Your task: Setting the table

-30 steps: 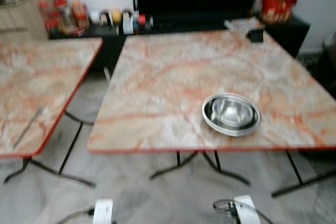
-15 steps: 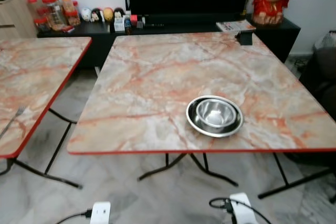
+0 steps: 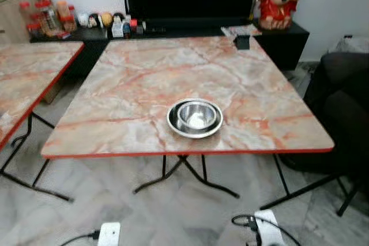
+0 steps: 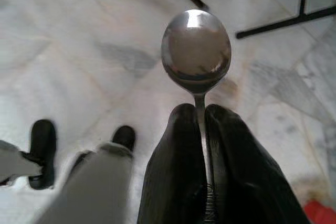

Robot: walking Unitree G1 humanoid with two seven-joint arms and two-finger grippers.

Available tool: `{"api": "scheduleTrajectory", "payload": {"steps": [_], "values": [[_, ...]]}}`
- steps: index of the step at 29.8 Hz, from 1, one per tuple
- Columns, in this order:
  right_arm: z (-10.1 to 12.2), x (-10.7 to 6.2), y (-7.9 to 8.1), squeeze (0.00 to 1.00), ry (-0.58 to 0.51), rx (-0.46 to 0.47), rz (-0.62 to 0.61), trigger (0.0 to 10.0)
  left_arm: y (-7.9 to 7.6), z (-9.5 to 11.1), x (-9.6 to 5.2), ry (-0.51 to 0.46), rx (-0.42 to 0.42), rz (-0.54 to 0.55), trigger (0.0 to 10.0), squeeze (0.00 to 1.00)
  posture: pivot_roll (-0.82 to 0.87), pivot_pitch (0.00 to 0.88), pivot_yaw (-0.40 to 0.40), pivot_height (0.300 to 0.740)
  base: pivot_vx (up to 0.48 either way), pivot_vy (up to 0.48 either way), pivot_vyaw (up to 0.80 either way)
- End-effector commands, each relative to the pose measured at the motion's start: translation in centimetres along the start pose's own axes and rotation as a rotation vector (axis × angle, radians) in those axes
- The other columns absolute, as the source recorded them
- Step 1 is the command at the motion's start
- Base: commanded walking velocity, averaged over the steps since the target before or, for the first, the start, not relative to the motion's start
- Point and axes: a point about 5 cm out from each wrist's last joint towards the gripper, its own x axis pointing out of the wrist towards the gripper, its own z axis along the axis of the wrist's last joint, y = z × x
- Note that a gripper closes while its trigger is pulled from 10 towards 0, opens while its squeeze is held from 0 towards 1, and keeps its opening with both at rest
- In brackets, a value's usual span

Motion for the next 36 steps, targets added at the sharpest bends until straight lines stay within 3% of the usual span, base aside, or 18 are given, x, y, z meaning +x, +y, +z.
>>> {"api": "scheduleTrajectory", "payload": {"steps": [1,5,10,13,15,16,21,22,25,32,33,34,36], "values": [[0.8,0.0,-0.4,0.0,-0.033,0.008,-0.009,10.0,-0.2,0.3,0.1,-0.001,0.006,-0.002,10.0,0.0,-0.03,0.0,0.008,0.732,0.0,0.0,0.0],[1.9,0.0,-0.6,0.0,-0.098,0.005,0.004,10.0,-0.2,0.3,0.1,-0.002,0.004,-0.001,10.0,0.0,-0.04,0.0,0.008,0.732,0.0,0.0,0.0],[3.3,-0.2,-0.7,0.0,-0.225,-0.087,0.05,10.0,-0.3,0.2,0.1,0.001,0.009,-0.006,10.0,0.0,-0.05,0.0,0.012,0.732,0.0,0.0,0.0],[3.3,-0.2,-0.7,0.0,-0.228,-0.087,0.051,10.0,-0.3,0.2,0.1,0.002,0.009,-0.005,10.0,0.0,-0.05,0.0,0.012,0.732,0.0,0.0,0.0],[5.4,-0.8,-0.4,0.0,-0.391,-0.14,0.134,10.0,-0.3,0.1,0.1,0.005,0.015,-0.008,10.0,0.0,-0.07,0.0,0.02,0.732,0.0,0.0,0.0],[6.9,-1.5,-0.1,0.0,-0.517,-0.195,0.203,10.0,-0.2,0.1,0.0,0.007,0.02,-0.01,10.0,0.0,-0.07,0.0,0.019,0.732,0.0,0.0,0.0],[8.6,-2.8,0.3,0.0,-0.644,-0.253,0.338,10.0,-0.2,0.1,0.0,0.007,0.021,-0.008,10.0,0.0,-0.07,0.0,0.021,0.732,0.0,0.0,0.0],[9.4,-3.7,0.7,0.0,-0.7,-0.305,0.424,10.0,-0.2,0.1,0.0,0.007,0.021,-0.008,10.0,0.0,-0.08,0.0,0.024,0.732,0.0,0.0,0.0],[11.7,-5.5,1.2,0.0,-0.797,-0.353,0.534,10.0,-0.2,0.1,0.1,0.007,0.025,-0.01,10.0,0.0,-0.08,0.0,0.024,0.732,0.0,0.0,0.0],[15.1,-8.1,2.5,0.0,-0.92,-0.38,0.685,10.0,-0.2,0.2,0.1,0.004,0.023,-0.009,10.0,0.0,-0.07,0.0,0.019,0.732,0.0,0.0,0.0],[15.7,-8.6,2.8,0.0,-0.935,-0.382,0.716,10.0,-0.2,0.2,0.1,0.004,0.022,-0.009,10.0,0.0,-0.07,0.0,0.019,0.732,0.0,0.0,0.0],[16.8,-10.1,3.7,0.0,-0.964,-0.403,0.822,10.0,-0.2,0.3,0.1,0.004,0.02,-0.008,10.0,0.0,-0.07,0.0,0.018,0.732,0.0,0.0,0.0],[17.2,-10.7,4.0,0.0,-0.975,-0.406,0.849,10.0,-0.2,0.3,0.1,0.004,0.02,-0.008,10.0,0.0,-0.07,0.0,0.017,0.732,0.0,0.0,0.0]]}}
